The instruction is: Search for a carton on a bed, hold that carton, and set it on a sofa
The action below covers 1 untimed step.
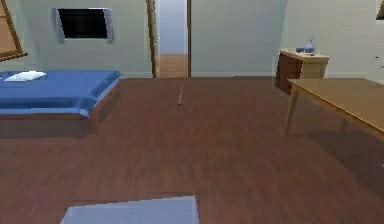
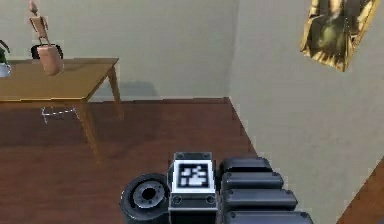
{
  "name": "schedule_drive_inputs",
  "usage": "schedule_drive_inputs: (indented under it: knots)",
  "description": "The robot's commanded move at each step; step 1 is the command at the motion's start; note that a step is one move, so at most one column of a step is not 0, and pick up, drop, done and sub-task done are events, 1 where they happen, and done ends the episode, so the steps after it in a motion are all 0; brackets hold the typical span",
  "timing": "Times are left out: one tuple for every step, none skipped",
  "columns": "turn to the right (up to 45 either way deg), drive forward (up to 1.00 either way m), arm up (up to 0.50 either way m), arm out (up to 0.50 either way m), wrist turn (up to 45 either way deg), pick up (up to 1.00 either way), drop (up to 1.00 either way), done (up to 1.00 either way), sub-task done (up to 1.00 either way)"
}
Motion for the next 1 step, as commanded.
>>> schedule_drive_inputs:
  knots:
    - [-27.0, 0.0, 0.0, 0.0, 0.0, 0.0, 0.0, 0.0, 0.0]
